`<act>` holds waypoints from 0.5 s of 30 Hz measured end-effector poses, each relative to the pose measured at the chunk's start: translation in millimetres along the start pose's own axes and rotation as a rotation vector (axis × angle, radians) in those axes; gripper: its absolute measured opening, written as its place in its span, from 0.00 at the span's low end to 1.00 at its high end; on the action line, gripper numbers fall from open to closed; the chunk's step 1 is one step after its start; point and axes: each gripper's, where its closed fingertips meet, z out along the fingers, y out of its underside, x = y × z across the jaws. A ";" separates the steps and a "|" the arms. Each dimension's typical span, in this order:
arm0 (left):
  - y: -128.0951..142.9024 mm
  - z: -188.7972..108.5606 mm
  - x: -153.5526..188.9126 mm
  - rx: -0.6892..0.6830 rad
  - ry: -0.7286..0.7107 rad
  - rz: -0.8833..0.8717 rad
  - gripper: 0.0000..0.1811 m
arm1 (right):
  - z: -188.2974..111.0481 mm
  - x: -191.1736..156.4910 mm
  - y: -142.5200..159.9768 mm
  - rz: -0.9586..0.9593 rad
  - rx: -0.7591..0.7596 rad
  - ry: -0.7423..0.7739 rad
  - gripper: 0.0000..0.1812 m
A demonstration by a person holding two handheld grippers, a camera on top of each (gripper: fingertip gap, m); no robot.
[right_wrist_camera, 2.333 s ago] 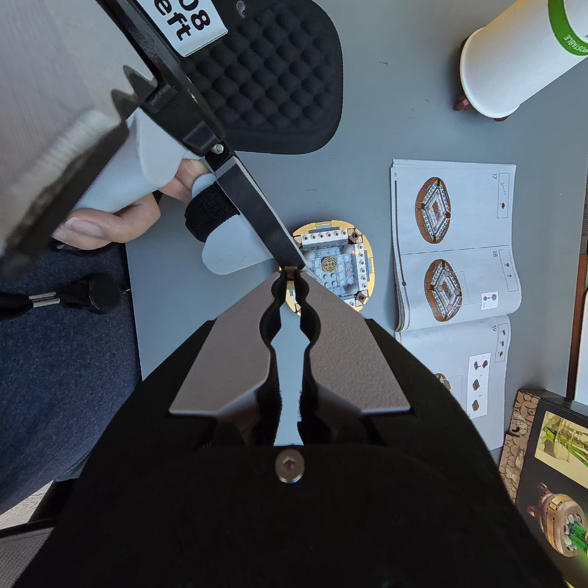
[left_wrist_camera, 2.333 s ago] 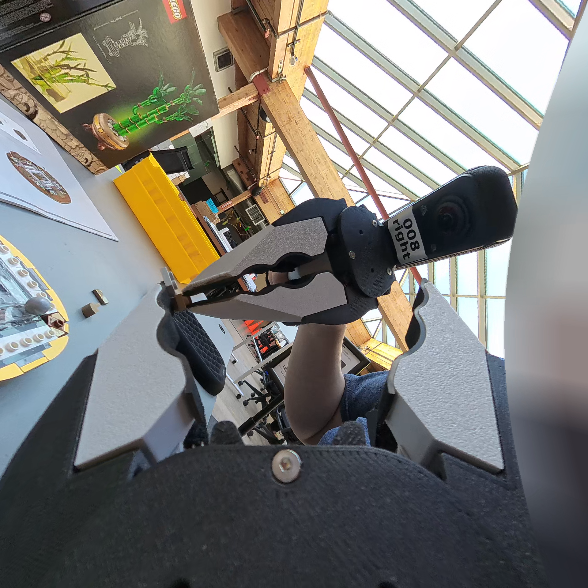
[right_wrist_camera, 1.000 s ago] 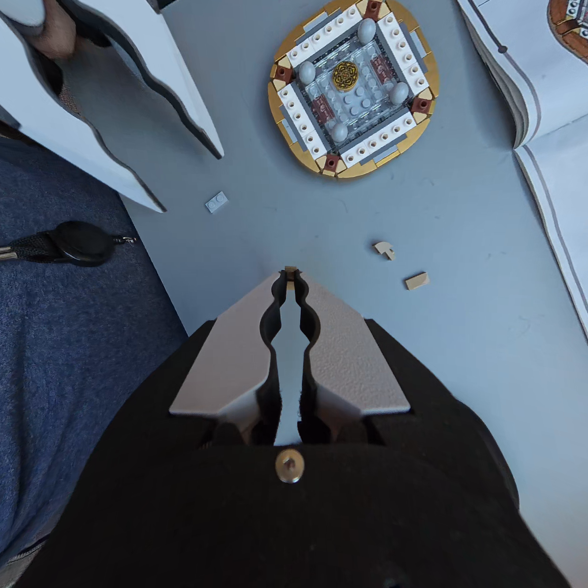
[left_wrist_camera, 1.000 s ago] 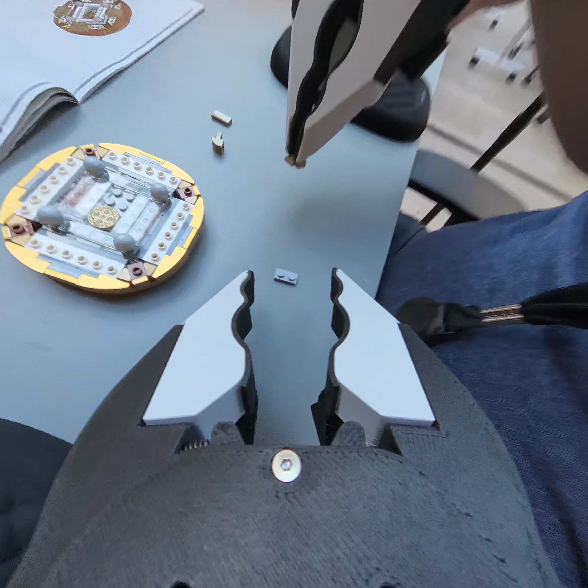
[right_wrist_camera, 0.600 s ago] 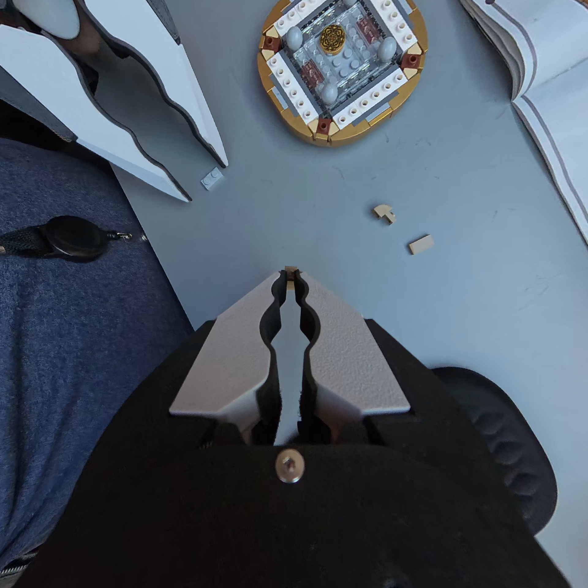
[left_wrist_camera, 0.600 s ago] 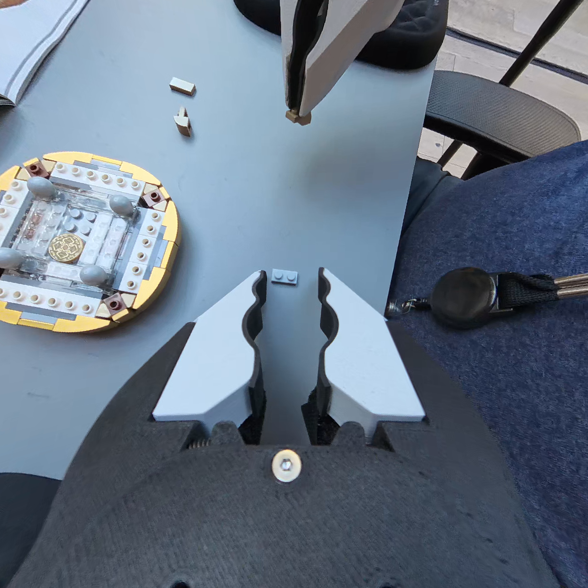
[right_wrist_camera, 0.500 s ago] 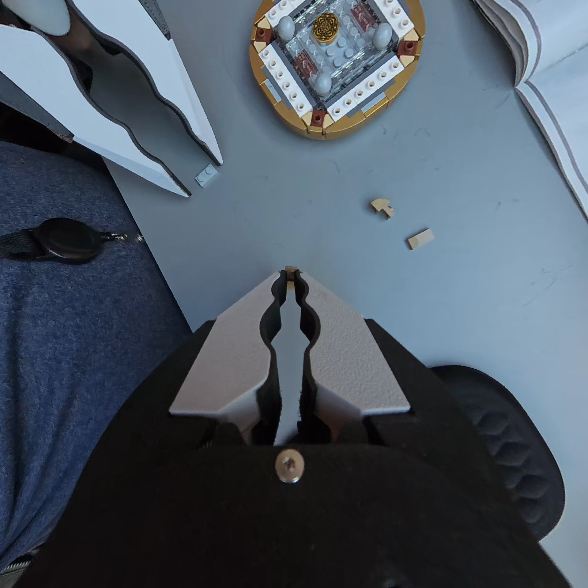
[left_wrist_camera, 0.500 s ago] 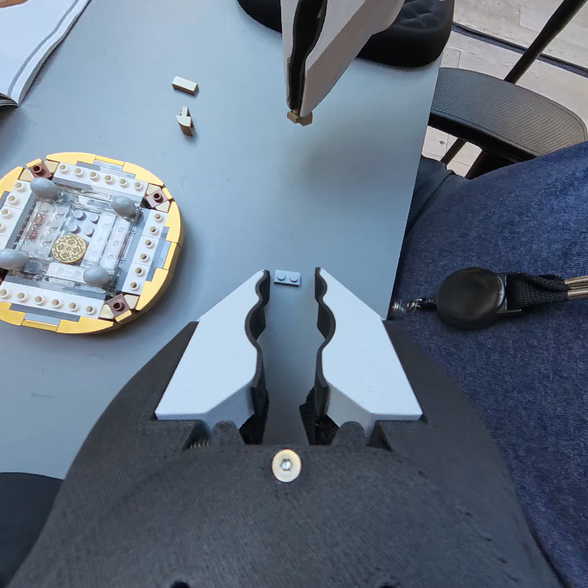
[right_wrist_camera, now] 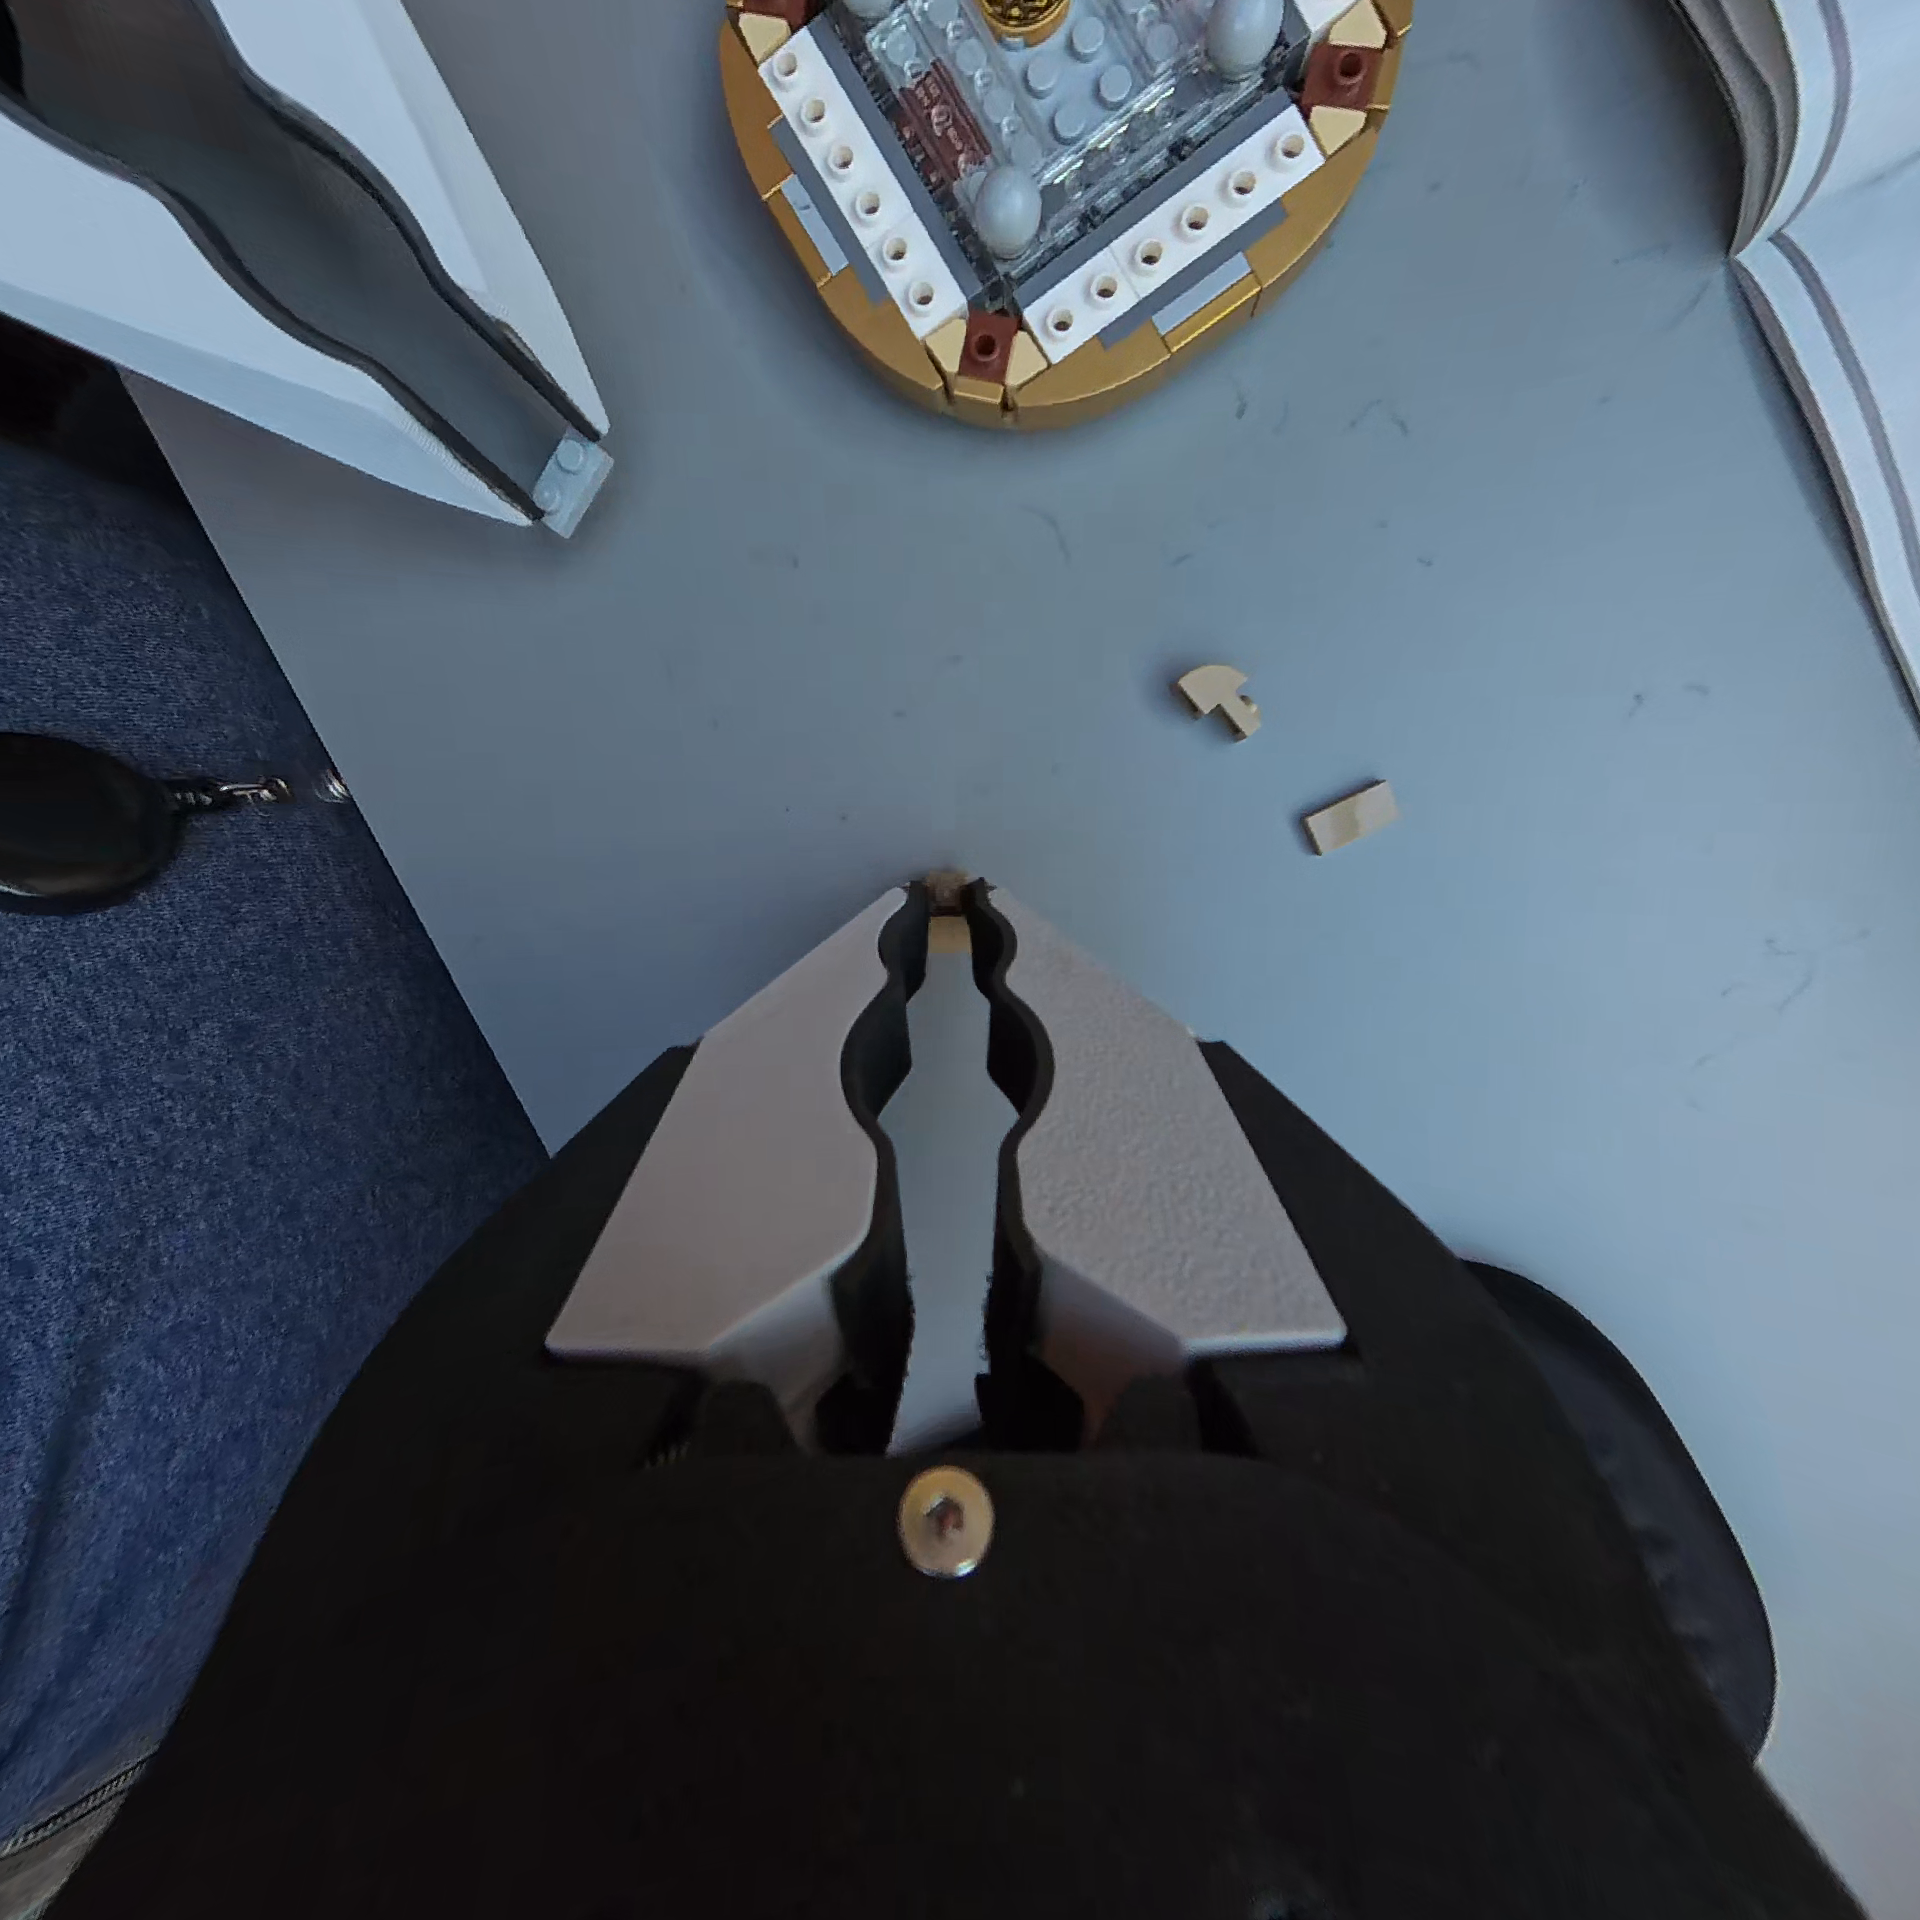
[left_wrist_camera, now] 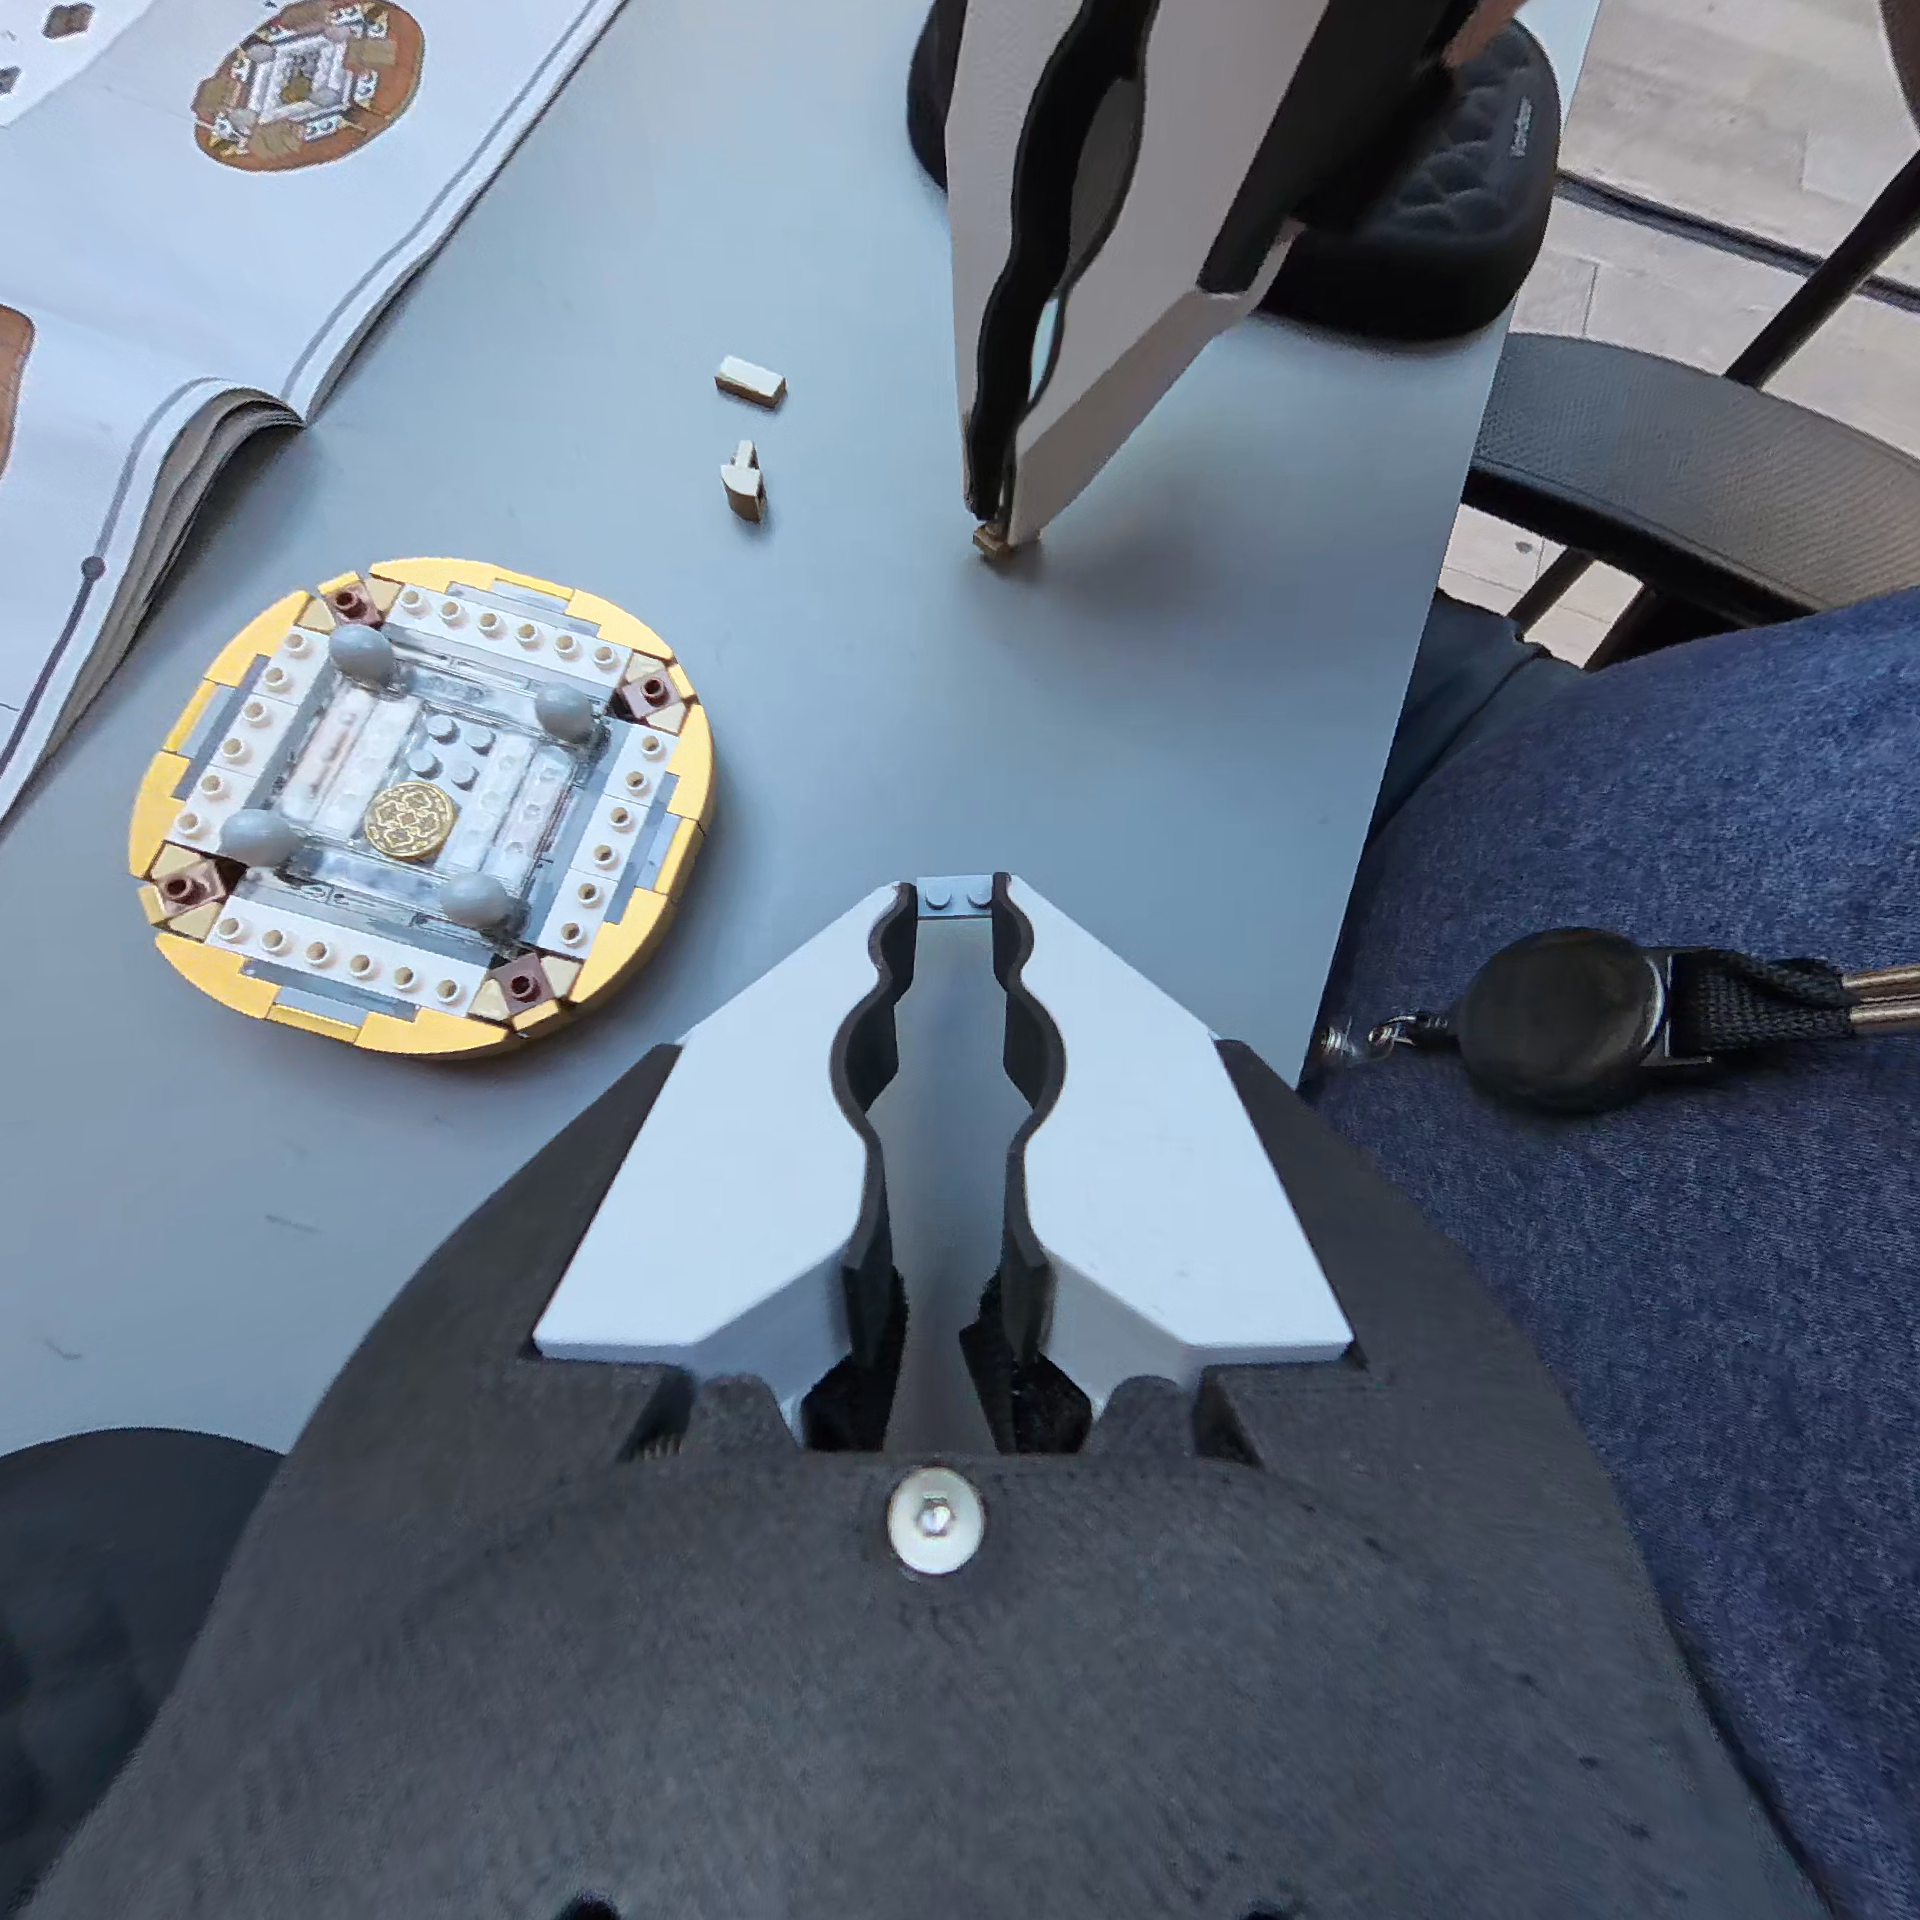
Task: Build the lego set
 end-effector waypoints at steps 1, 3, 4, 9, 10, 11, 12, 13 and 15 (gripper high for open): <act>-1.2 -0.8 -0.8 0.006 -0.001 -0.006 0.07 | -0.5 0.1 0.5 -0.001 0.003 0.003 0.06; -3.3 -2.6 -2.6 0.018 -0.009 -0.009 0.07 | -3.8 0.0 2.4 -0.003 0.012 0.004 0.08; -4.5 -3.8 -2.9 0.024 -0.011 -0.011 0.07 | -7.7 1.1 2.7 -0.003 0.024 0.011 0.08; -13.0 -10.8 -1.4 0.080 0.000 -0.045 0.07 | -32.5 7.0 -3.9 0.067 0.186 0.009 0.08; -13.8 -11.6 -1.1 0.086 0.004 -0.056 0.07 | -32.7 7.4 -4.1 0.100 0.203 -0.004 0.08; -14.4 -12.3 -0.8 0.091 0.006 -0.065 0.07 | -30.9 6.2 -3.8 0.126 0.211 -0.014 0.08; -15.6 -13.1 -0.4 0.097 0.007 -0.070 0.07 | -27.9 3.8 -4.1 0.141 0.216 -0.016 0.08; -17.3 -14.2 -0.2 0.106 0.004 -0.073 0.07 | -24.9 1.2 -5.1 0.141 0.222 -0.002 0.08; -21.5 -16.9 -0.1 0.125 -0.010 -0.066 0.07 | -20.1 -0.1 -6.6 0.135 0.233 0.064 0.05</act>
